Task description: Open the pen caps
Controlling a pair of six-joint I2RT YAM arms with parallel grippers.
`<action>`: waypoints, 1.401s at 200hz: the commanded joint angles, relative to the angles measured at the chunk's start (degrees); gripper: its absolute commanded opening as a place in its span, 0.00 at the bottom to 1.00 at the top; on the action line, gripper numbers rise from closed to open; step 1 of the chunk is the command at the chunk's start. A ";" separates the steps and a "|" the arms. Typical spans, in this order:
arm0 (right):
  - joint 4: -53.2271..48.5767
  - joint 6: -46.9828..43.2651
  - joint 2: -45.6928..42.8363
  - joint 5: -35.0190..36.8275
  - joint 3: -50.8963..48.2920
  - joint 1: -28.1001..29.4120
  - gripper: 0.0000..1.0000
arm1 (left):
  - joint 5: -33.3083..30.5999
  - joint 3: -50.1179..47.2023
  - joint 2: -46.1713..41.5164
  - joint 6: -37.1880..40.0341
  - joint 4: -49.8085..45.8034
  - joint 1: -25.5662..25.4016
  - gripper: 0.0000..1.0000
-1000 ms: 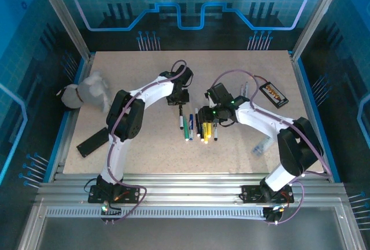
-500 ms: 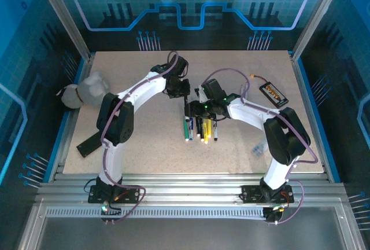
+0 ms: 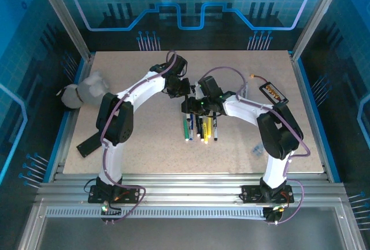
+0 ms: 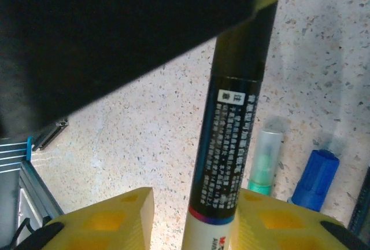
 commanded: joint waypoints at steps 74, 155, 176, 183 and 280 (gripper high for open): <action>0.58 0.67 1.10 -2.80 0.08 1.27 0.20 | 1.34 1.29 -2.68 -1.84 0.78 0.21 0.00; 2.25 -2.38 -4.09 -3.08 -4.24 0.77 0.00 | 1.05 -3.23 -6.53 -1.97 1.89 0.31 0.36; 2.56 -2.63 -4.31 -3.35 -3.93 0.69 0.00 | 1.55 -4.99 -7.13 -1.97 2.25 0.31 0.37; 2.79 -2.59 -4.28 -3.43 -3.82 0.74 0.00 | 1.65 -5.56 -7.30 -1.91 2.52 0.31 0.36; 2.22 -2.38 -2.78 -3.60 -0.81 0.75 0.00 | 2.94 -7.35 -6.26 -2.17 4.13 -0.13 0.22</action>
